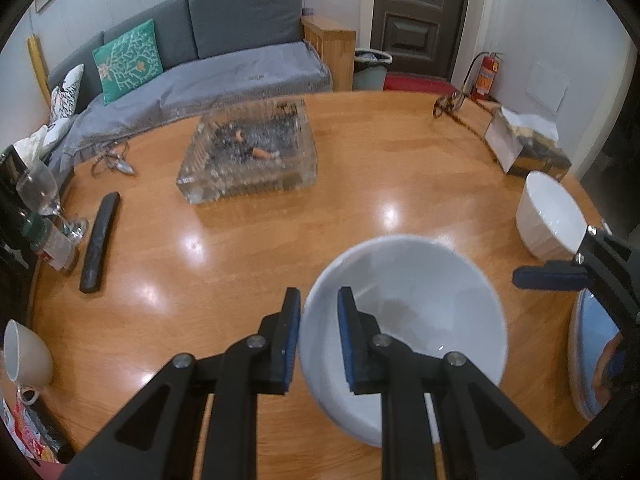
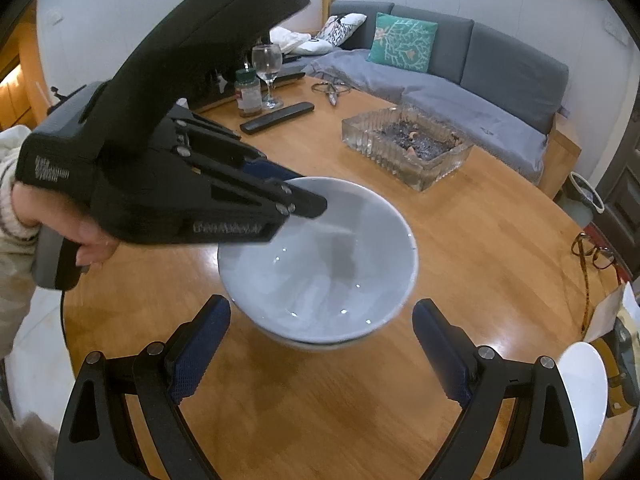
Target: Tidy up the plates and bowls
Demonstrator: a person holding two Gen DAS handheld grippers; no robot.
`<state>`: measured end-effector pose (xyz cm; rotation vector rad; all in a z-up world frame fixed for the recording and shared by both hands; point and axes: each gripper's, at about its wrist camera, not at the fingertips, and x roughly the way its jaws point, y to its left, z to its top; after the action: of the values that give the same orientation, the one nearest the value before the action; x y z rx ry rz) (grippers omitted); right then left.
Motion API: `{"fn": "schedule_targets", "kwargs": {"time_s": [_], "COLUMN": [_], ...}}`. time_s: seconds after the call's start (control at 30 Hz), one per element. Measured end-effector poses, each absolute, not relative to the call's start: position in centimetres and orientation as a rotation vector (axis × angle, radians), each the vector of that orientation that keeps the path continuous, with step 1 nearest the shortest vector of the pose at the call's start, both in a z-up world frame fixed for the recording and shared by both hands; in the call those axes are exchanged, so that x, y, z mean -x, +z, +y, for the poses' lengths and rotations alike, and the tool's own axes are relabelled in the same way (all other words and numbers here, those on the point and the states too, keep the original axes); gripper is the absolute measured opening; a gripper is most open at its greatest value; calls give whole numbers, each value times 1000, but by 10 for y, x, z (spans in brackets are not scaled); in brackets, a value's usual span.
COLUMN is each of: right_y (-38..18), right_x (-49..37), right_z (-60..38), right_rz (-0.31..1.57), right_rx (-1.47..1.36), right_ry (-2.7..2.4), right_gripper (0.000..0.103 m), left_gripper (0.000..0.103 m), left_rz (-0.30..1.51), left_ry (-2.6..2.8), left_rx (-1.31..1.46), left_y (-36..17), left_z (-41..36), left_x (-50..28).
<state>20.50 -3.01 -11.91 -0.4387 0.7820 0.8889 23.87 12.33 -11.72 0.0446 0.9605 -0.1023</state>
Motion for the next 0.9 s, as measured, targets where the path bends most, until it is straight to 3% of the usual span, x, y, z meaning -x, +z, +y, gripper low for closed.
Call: {"fn": "schedule_targets", "kwargs": {"time_s": [0.3,0.5,0.73,0.9], "right_y": [-98,-86,-93,-112], "right_x": [-200,-210,-226,-240], "right_z": [-94,-167,-239,-265], "right_rz": [735,714,710,739], "right_rx": [413,369,311,265], "right_ry": [818,716,624,628], "right_gripper": [90,90,92,101], "left_gripper": [17,24,28,28], "left_rz": [892,893,925,984], "left_ry": [-156,-252,-329,-339], "left_rx": [-67,-92,-72,-97], "left_y": [-76,-64,-74,-101], "left_z": [80,15,-56,-92], "left_x": [-238,-253,-281,-303]}}
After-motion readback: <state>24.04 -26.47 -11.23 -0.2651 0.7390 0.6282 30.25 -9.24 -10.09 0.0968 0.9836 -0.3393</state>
